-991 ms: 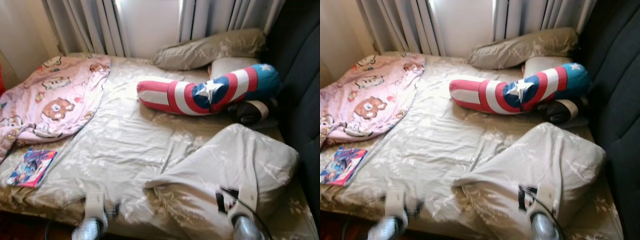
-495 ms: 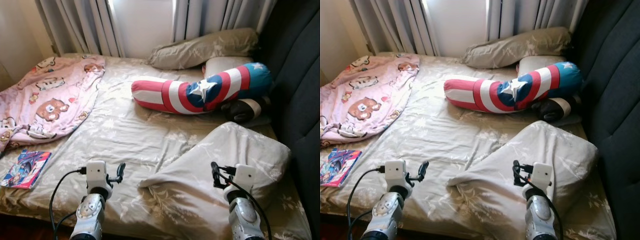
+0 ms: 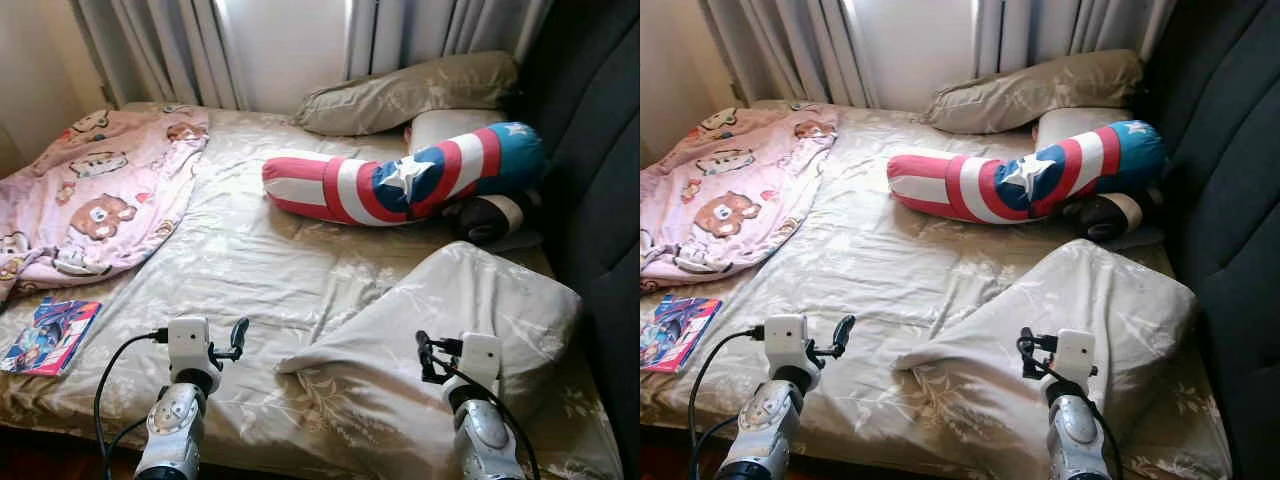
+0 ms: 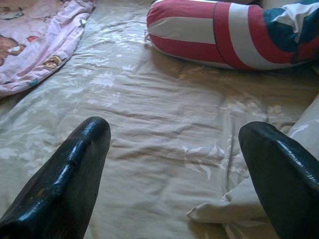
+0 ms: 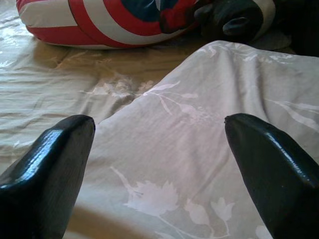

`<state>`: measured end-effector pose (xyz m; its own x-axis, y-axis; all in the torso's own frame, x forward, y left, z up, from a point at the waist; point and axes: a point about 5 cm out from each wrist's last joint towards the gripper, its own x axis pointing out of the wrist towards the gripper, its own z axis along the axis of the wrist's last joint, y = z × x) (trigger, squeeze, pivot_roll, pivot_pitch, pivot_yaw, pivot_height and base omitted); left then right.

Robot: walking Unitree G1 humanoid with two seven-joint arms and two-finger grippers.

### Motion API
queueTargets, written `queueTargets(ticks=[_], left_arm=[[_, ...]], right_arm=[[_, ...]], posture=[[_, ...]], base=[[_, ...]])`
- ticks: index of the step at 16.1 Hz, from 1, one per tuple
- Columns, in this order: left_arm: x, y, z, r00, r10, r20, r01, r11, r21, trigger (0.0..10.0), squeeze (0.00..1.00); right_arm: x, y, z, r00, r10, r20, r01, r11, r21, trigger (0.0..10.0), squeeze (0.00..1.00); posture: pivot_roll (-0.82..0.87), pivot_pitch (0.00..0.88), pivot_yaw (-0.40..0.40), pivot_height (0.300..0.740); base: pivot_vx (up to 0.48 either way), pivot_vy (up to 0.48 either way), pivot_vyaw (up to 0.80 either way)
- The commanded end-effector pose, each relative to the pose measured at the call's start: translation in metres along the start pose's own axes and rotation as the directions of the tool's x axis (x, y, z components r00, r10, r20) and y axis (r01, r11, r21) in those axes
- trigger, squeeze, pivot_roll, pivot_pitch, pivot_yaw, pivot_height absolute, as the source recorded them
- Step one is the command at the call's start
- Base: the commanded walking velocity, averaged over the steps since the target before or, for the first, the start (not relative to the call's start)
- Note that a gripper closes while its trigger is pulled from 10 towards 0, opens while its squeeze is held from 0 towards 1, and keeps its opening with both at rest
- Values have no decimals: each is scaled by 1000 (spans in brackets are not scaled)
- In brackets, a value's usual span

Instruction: Clean up the room

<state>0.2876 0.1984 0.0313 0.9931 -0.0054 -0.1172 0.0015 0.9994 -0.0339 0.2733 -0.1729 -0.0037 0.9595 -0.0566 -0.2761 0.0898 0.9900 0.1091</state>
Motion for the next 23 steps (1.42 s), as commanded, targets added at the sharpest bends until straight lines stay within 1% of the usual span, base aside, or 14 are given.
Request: queueTargets(ticks=[1, 3, 4, 5, 10, 19, 23], left_arm=[[2, 2, 3, 1000, 1, 6, -1, 1000, -7, 10000, 0], [2, 0, 2, 1000, -12, -2, 12, 1000, -7, 10000, 0], [1, -2, 0, 1000, -20, -11, 20, 1000, -8, 10000, 0], [1, -2, 0, 1000, -21, -13, 21, 1000, -10, 10000, 0], [0, -7, -2, 999, -39, -22, 38, 999, -13, 10000, 0], [2, -6, 2, 999, -42, -11, 42, 999, -17, 10000, 0], [2, -9, 1, 998, -62, -17, 61, 997, -36, 10000, 0]], right_arm=[[1, 4, -1, 1000, 16, -13, -17, 1000, -5, 10000, 0], [1, 7, -2, 999, 32, -25, -32, 999, -13, 10000, 0], [1, 9, -1, 999, 42, -8, -42, 999, -9, 10000, 0], [1, 9, 1, 999, 43, 4, -43, 999, -3, 10000, 0], [2, 9, 0, 1000, 22, -11, -22, 1000, -2, 10000, 0], [4, 14, 1, 999, 29, -15, -28, 999, 19, 10000, 0], [4, 13, 1, 1000, 22, -19, -21, 1000, 22, 10000, 0]], posture=[[13, 3, -11, 700], [12, 0, -9, 675], [9, 0, -7, 661], [9, 0, -6, 656], [11, 0, -3, 656], [14, 2, -1, 656], [13, 4, 0, 656]], base=[[0, 0, 0], [0, 0, 0], [0, 0, 0], [0, 0, 0], [0, 0, 0], [0, 0, 0], [0, 0, 0]])
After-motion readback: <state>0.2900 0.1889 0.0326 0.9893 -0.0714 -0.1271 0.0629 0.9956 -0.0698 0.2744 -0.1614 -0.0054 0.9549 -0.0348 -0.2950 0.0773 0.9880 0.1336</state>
